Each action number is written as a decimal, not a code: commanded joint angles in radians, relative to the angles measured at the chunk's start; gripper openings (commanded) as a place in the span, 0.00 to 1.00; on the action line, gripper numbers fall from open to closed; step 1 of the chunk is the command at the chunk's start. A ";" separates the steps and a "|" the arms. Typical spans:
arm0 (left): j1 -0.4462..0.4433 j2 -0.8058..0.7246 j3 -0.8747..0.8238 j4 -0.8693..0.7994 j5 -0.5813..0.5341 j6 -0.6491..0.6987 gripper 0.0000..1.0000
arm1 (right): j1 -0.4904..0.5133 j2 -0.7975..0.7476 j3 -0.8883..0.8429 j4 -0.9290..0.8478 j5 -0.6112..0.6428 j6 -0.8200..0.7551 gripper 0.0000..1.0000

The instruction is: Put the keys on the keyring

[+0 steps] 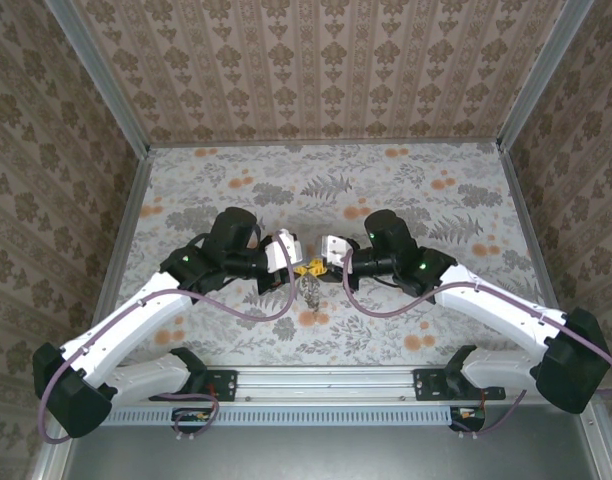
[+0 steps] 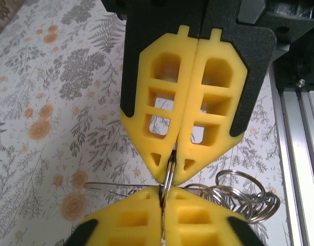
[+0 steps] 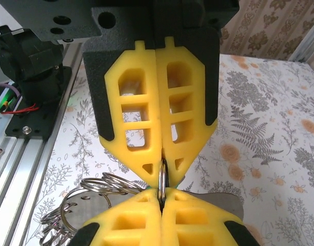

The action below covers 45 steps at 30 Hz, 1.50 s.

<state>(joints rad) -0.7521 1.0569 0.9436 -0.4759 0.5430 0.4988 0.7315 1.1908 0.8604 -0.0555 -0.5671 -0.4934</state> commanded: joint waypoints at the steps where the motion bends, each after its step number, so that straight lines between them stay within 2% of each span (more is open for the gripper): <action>1: -0.005 -0.063 -0.028 0.056 0.032 0.008 0.22 | 0.000 -0.074 -0.065 0.124 -0.014 0.041 0.00; 5: 0.003 -0.170 -0.112 0.132 0.005 -0.014 0.37 | -0.018 -0.124 -0.155 0.342 -0.054 0.132 0.00; 12: 0.011 -0.282 -0.210 0.199 0.027 -0.056 0.44 | -0.022 -0.171 -0.243 0.520 -0.124 0.136 0.00; 23: 0.007 -0.179 -0.226 0.321 0.082 -0.065 0.46 | -0.024 -0.140 -0.219 0.519 -0.288 0.134 0.00; 25: -0.009 -0.166 -0.236 0.354 0.144 -0.064 0.47 | -0.030 -0.127 -0.202 0.500 -0.308 0.136 0.00; 30: -0.071 -0.158 -0.285 0.455 0.157 -0.078 0.50 | -0.034 -0.096 -0.176 0.497 -0.359 0.150 0.00; 34: -0.085 -0.159 -0.295 0.475 0.175 -0.090 0.50 | -0.037 -0.088 -0.159 0.483 -0.373 0.138 0.00; 37: -0.090 -0.172 -0.309 0.491 0.176 -0.108 0.46 | -0.043 -0.084 -0.124 0.414 -0.417 0.113 0.00; 41: -0.093 -0.218 -0.358 0.556 0.116 -0.147 0.31 | -0.050 -0.096 -0.117 0.375 -0.408 0.089 0.00; 45: -0.092 -0.268 -0.387 0.549 0.033 -0.157 0.17 | -0.063 -0.108 -0.113 0.350 -0.407 0.076 0.00</action>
<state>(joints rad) -0.8383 0.8272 0.5724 0.0315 0.6262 0.3656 0.6792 1.1061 0.7116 0.3153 -0.9401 -0.3904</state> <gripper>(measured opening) 0.197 0.058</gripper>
